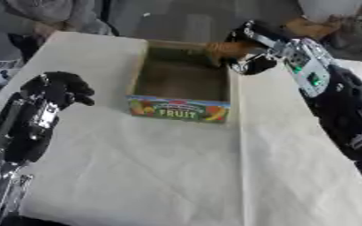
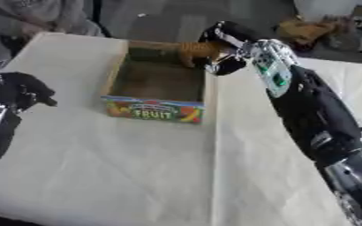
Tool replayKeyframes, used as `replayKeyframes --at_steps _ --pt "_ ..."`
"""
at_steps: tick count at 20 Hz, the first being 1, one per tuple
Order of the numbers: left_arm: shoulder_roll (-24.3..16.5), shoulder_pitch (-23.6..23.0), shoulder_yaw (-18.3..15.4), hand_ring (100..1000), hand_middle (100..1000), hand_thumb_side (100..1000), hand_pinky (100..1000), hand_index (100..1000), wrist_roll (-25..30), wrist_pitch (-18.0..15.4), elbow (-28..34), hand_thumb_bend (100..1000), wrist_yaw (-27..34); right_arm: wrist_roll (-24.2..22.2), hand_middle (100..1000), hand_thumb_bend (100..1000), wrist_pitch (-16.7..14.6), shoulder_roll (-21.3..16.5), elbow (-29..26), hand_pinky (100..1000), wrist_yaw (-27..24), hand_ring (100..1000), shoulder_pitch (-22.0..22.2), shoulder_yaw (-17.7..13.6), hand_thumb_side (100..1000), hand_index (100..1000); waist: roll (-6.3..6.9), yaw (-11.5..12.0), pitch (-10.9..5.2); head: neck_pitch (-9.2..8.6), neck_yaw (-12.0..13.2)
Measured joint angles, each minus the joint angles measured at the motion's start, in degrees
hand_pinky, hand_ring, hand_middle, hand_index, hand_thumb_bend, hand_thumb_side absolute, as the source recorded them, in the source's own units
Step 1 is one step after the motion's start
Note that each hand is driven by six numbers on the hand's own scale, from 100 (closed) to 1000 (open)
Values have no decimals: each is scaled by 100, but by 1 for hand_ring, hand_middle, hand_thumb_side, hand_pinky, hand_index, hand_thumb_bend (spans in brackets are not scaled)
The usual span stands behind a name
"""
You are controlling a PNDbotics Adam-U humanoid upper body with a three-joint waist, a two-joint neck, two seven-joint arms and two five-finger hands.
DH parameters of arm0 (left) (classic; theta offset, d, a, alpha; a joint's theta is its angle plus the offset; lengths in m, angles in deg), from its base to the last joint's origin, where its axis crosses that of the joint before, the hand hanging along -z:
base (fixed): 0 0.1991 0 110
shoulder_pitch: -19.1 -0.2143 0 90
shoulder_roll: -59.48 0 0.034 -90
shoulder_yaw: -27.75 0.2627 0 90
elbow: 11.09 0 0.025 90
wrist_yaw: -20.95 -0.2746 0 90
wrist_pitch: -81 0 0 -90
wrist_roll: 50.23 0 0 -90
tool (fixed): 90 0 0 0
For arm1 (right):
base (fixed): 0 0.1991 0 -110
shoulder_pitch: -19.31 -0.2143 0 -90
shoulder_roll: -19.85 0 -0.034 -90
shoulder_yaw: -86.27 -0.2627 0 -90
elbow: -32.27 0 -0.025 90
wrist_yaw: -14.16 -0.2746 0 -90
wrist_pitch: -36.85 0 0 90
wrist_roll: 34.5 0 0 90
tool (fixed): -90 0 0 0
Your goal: Pick up objects on the table and place them in the box.
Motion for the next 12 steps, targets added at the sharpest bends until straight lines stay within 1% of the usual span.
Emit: replayKeyframes --at_steps 2,3,4,5,7,9,12 --pt "0 0 4 655 596 515 618 711 6 6 0 100 3 17 397 100 -6 0 26 626 22 527 0 -6 101 554 0 3 0 0 -10" --pt "0 0 4 655 598 488 617 712 7 7 0 100 5 23 423 100 -9 0 28 631 33 561 0 -14 101 583 0 3 0 -1 -15" --pt "3 9 5 655 598 488 617 712 9 5 5 100 13 26 423 100 -11 0 42 631 35 561 -9 -17 101 583 1 18 15 -7 -27" --pt "18 53 7 655 598 488 617 712 17 -3 27 100 28 22 423 100 -8 7 84 631 33 561 -38 -25 101 583 3 90 52 -42 -66" --pt "55 125 22 655 598 486 617 713 37 -6 106 100 73 11 424 100 41 175 228 632 32 562 -100 -35 101 585 1 301 103 -88 -164" --pt "56 148 41 657 598 472 617 713 53 8 153 100 115 30 433 100 85 379 331 636 48 571 -149 -52 105 595 -22 340 102 -104 -224" --pt "102 198 47 657 599 469 617 713 75 25 221 100 191 37 441 100 96 539 465 639 96 578 -151 -71 108 600 -5 452 102 -110 -303"
